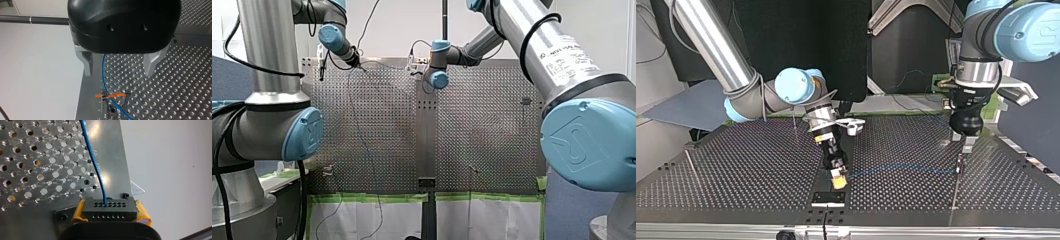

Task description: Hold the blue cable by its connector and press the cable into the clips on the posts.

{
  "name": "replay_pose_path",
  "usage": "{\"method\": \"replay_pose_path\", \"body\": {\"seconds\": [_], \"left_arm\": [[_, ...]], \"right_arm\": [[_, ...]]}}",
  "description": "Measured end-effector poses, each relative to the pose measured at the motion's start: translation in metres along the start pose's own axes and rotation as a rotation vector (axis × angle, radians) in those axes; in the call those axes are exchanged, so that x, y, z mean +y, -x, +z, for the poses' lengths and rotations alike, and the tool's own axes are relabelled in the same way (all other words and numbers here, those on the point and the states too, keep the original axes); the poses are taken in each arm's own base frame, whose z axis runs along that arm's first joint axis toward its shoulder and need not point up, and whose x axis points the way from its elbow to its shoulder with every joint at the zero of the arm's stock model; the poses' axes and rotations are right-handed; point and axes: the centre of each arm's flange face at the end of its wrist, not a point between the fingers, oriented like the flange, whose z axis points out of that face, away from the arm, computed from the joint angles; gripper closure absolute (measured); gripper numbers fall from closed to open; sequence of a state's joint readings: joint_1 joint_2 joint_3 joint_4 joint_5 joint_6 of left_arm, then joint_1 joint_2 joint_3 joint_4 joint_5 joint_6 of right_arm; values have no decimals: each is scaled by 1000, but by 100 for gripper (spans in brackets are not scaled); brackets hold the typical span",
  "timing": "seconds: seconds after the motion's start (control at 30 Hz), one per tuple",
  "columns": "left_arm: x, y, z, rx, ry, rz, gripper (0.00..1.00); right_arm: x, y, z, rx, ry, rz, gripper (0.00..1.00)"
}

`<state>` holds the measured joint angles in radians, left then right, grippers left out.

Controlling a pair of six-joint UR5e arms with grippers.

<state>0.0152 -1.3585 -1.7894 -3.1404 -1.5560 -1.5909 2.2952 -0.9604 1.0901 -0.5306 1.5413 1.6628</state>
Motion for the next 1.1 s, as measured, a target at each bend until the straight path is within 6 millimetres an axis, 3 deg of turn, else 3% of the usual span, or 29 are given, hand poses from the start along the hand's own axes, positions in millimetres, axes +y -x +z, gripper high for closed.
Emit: {"method": "replay_pose_path", "body": {"seconds": [0.73,1.1], "left_arm": [[-12,-2,-3,11,-44,-32,0],[-28,-3,12,21,-138,-78,0]], "right_arm": [[2,1,-1,-13,4,-5,100],[2,2,-1,-12,4,-6,100]]}}
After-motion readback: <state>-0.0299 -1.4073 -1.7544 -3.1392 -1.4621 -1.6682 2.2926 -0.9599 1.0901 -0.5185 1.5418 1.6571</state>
